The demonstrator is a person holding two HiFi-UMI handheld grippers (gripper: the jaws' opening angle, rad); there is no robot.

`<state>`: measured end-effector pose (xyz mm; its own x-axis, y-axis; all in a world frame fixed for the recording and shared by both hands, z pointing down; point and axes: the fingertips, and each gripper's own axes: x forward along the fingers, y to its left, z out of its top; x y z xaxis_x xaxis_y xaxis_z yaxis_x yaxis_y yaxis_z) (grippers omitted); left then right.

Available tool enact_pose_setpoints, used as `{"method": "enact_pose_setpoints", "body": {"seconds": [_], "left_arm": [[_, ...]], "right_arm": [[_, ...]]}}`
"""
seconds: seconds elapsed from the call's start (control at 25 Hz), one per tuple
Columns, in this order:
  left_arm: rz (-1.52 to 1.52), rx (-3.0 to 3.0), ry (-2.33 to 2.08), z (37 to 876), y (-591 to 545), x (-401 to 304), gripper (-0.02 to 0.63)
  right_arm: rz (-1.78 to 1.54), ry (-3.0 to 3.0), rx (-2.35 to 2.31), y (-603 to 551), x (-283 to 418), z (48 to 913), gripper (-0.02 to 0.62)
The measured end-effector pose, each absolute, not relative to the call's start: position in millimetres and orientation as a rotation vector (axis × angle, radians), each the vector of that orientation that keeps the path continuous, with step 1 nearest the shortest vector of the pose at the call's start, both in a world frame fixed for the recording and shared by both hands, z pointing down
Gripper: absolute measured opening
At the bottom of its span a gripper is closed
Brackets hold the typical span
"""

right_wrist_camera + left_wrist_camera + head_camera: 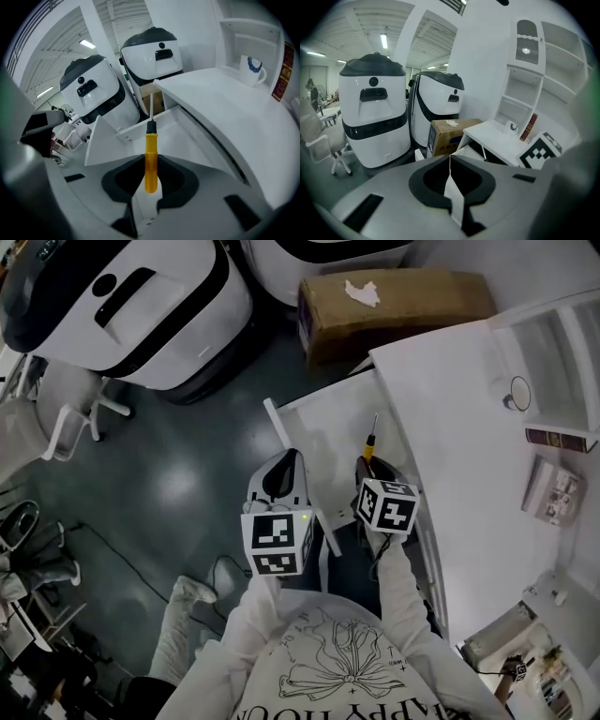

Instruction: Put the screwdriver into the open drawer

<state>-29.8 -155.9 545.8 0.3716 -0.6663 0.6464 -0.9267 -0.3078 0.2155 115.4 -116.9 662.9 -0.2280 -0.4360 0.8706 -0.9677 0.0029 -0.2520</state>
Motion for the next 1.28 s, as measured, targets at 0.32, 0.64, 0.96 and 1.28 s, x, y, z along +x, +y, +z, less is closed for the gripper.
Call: {"method": "enact_pose_setpoints", "body": {"seconds": [0.32, 0.64, 0.96, 1.28], "left_arm": [[0.633, 1.998, -1.381, 575.1, -151.7, -29.4, 0.006], [0.635, 1.952, -1.392, 589.0, -145.3, -28.9, 0.006], [0.640, 1.916, -1.388, 601.4, -134.7, -29.4, 0.006], [0.636, 1.906, -1.382, 607.3, -131.1, -28.7, 0.006]], "right_arm": [[1.248, -1.633, 1.314, -104.4, 112.1, 724.3, 0.078], [1.258, -1.551, 1.225, -97.8, 114.7, 771.9, 0.078], [1.266, -1.476, 1.165, -89.4, 118.3, 804.6, 0.078], [1.238, -1.439, 1.126, -88.8, 120.1, 823.0, 0.078]]}}
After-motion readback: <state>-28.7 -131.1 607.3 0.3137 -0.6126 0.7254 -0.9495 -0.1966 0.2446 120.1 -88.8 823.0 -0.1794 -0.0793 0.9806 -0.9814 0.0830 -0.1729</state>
